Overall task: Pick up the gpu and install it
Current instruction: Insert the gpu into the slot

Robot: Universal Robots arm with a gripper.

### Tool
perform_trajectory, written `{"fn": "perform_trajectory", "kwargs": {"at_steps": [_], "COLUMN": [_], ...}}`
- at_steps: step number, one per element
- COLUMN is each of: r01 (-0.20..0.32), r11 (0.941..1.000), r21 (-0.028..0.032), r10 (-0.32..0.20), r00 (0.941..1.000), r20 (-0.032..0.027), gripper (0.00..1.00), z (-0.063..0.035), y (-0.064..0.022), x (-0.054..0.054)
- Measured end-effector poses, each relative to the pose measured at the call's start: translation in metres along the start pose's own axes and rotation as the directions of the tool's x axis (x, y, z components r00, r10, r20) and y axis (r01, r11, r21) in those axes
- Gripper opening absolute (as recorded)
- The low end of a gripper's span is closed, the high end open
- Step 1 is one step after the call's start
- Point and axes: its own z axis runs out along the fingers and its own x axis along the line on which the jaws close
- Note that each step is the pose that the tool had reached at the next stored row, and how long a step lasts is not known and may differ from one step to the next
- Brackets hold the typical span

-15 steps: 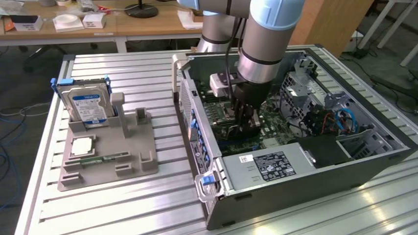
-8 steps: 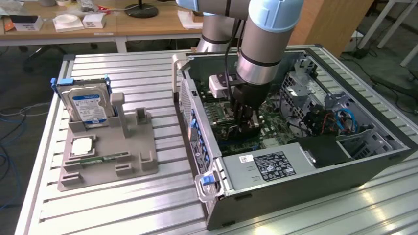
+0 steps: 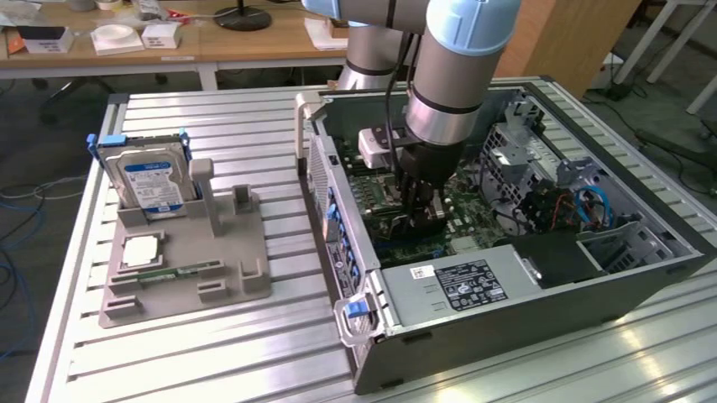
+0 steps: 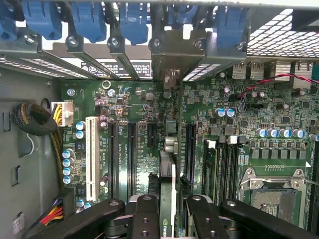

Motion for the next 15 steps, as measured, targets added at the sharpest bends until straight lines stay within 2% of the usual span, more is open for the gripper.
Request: {"fn": "perform_trajectory", "kwargs": {"at_steps": [10,15], "r01": [0.000,0.000], "r11": [1.0000,1.0000], "r21": [-0.0006,-0.0090], "r10": [0.000,0.000], "r00": [1.0000,1.0000], "r20": [-0.0001,0.0002], "gripper": [0.26,0.26], "z": [0.0000,0.0015], "y": [0.0000,-0.0009], "x": [0.0000,0.0000]}}
